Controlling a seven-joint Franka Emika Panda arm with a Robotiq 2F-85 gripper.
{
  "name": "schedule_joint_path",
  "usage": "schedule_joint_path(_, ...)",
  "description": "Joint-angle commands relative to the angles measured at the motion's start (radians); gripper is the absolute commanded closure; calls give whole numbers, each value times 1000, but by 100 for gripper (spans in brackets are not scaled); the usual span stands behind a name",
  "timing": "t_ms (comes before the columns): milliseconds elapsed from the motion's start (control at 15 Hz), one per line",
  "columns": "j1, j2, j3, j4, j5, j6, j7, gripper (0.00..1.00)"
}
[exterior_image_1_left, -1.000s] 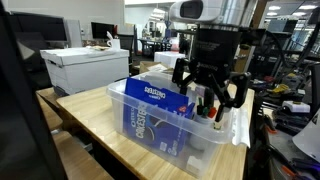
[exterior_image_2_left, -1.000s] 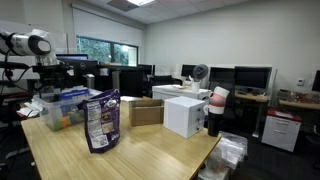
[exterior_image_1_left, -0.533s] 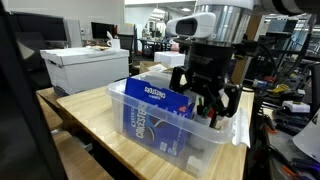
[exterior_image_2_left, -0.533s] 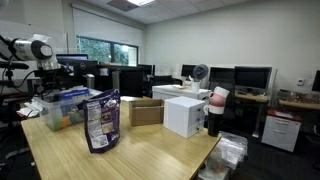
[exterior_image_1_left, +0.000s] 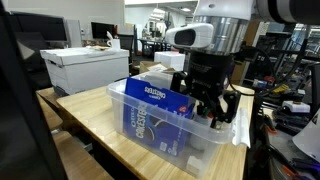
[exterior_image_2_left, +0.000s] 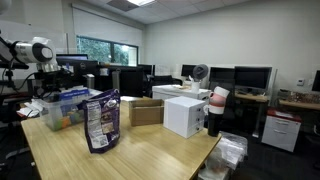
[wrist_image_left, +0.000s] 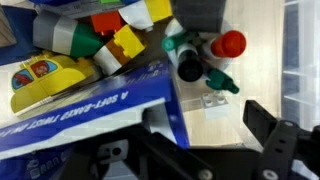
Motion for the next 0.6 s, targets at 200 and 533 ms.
schedule_joint_path(200,-4,9,12,-9,-29,26,39,0)
schedule_joint_path(533,0,15,16,-5,-37,29,104,0)
